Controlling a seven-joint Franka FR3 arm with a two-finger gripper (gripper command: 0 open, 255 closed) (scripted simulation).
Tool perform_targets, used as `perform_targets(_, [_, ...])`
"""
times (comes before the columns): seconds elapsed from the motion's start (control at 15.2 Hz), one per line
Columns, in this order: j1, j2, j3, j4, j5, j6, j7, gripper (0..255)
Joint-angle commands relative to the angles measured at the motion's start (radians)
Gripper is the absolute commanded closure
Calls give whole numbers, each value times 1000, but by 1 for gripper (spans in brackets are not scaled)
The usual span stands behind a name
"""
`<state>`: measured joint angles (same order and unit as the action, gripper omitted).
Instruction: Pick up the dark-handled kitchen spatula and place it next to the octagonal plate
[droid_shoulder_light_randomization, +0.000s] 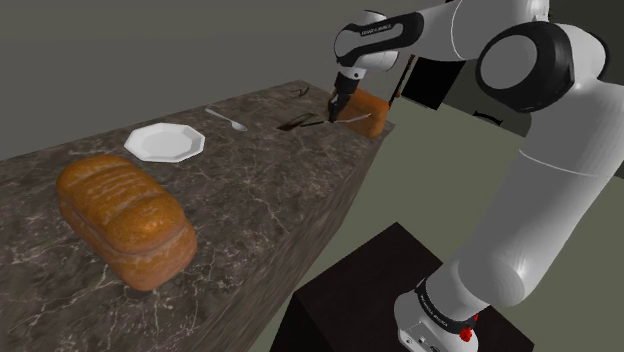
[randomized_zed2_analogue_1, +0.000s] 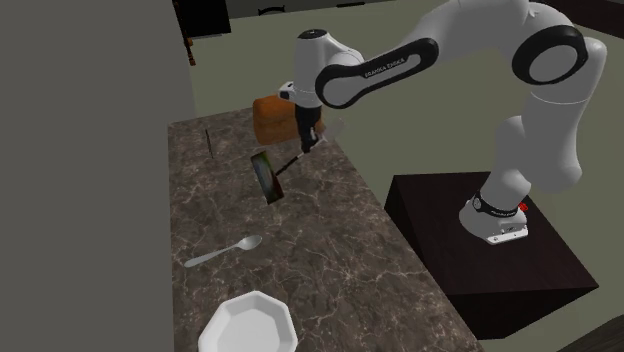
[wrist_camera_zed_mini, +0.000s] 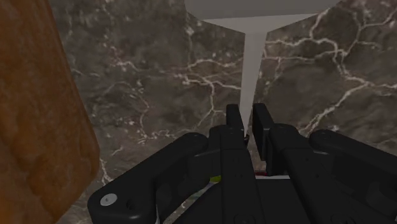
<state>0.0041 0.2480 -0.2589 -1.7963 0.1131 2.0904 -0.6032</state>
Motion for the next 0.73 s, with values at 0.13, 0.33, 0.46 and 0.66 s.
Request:
perform_targets(0.13, [54,-53,24,-62,-25,15,84,255])
perform_targets(0.33, [97,-85,48,-103,-41,28,157,255])
perform_targets(0.46, [125,-101,66,-124,-51,35,206,255])
perform_targets(0.66, [166,-119,93,-146,-64,42,280,255])
